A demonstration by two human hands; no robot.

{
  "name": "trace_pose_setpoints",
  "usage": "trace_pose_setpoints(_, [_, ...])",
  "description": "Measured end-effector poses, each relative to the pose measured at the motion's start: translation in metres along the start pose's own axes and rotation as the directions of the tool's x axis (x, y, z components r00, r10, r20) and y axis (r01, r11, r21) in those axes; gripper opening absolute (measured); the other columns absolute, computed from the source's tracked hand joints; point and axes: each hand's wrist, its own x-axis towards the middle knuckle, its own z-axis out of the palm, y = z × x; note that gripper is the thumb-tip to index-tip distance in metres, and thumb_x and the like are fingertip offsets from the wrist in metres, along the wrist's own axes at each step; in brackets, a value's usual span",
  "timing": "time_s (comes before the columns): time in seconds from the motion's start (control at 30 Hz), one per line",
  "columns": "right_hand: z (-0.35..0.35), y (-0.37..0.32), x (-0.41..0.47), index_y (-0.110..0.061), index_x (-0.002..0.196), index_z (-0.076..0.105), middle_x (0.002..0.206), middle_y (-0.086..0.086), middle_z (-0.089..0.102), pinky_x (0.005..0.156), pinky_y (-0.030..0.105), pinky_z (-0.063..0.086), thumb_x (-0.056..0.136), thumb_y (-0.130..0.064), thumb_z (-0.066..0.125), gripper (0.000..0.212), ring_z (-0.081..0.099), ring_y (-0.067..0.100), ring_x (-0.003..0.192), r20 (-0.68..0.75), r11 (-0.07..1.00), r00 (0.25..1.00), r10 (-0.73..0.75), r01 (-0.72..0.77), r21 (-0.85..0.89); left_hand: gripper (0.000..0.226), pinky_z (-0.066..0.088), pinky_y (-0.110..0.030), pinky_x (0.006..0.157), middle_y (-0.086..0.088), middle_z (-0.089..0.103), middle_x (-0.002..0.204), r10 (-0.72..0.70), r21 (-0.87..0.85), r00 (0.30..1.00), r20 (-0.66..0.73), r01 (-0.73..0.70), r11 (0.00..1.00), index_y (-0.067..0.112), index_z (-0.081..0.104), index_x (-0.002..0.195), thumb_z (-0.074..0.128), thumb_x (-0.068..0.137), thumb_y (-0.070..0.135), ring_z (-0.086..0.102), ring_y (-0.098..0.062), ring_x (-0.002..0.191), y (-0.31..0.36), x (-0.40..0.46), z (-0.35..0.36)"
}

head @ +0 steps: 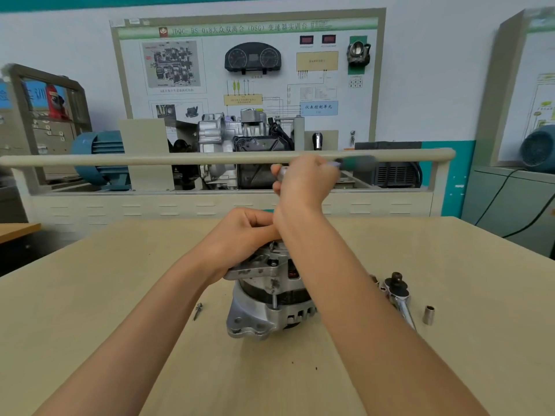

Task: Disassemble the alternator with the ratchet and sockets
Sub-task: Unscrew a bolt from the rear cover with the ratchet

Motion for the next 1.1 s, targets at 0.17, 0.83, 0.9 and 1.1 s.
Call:
trace_pose_setpoints(0.17, [-0.006, -0.014, 0.013, -0.017, 0.089, 0.047, 0.046, -0.001, 0.045, 0.03, 0.012, 0.022, 0.091, -0.001, 0.023, 0.028, 0.04, 0.004, 0.029, 0.226, 0.938, 0.911, 0.346, -0.332, -0.095, 0.021, 0.053, -0.015, 0.063, -0.007, 0.075, 0.086, -0.026, -0.04, 0.999, 0.029, 0.027, 0.999, 0.016, 0.077, 0.085, 0.069, 0.076, 0.033, 0.068, -0.012, 0.075, 0.001, 0.0, -0.001])
trace_pose_setpoints(0.83, [-0.008, -0.02, 0.019, -0.01, 0.08, 0.046, 0.04, -0.007, 0.039, 0.03, 0.012, 0.02, 0.089, 0.001, 0.025, 0.026, 0.037, 0.002, 0.029, 0.398, 0.879, 0.784, 0.477, -0.434, -0.197, 0.021, 0.051, -0.012, 0.061, -0.001, 0.075, 0.081, -0.059, -0.072, 0.998, 0.029, 0.061, 0.996, 0.02, 0.078, 0.084, 0.068, 0.072, 0.035, 0.069, -0.006, 0.071, 0.004, 0.0, 0.001])
trace_pose_setpoints(0.9, [-0.008, -0.019, 0.021, -0.004, 0.092, 0.051, 0.042, -0.009, 0.038, 0.031, 0.01, 0.018, 0.093, -0.003, 0.029, 0.023, 0.035, 0.0, 0.03, 0.518, 0.806, 0.627, 0.581, -0.531, -0.262, 0.024, 0.05, -0.011, 0.064, 0.0, 0.075, 0.085, -0.054, -0.067, 0.998, 0.033, 0.056, 0.996, 0.021, 0.077, 0.087, 0.067, 0.071, 0.036, 0.07, -0.007, 0.077, 0.003, -0.001, -0.001])
trace_pose_setpoints(1.1, [-0.005, -0.015, 0.011, -0.006, 0.093, 0.05, 0.045, -0.008, 0.041, 0.028, 0.012, 0.02, 0.094, -0.004, 0.029, 0.02, 0.038, 0.001, 0.03, 0.426, 0.865, 0.758, 0.494, -0.476, -0.156, 0.019, 0.05, -0.014, 0.061, -0.002, 0.075, 0.079, -0.048, -0.056, 0.998, 0.027, 0.049, 0.997, 0.02, 0.078, 0.078, 0.069, 0.071, 0.035, 0.066, -0.006, 0.069, 0.005, -0.003, -0.001])
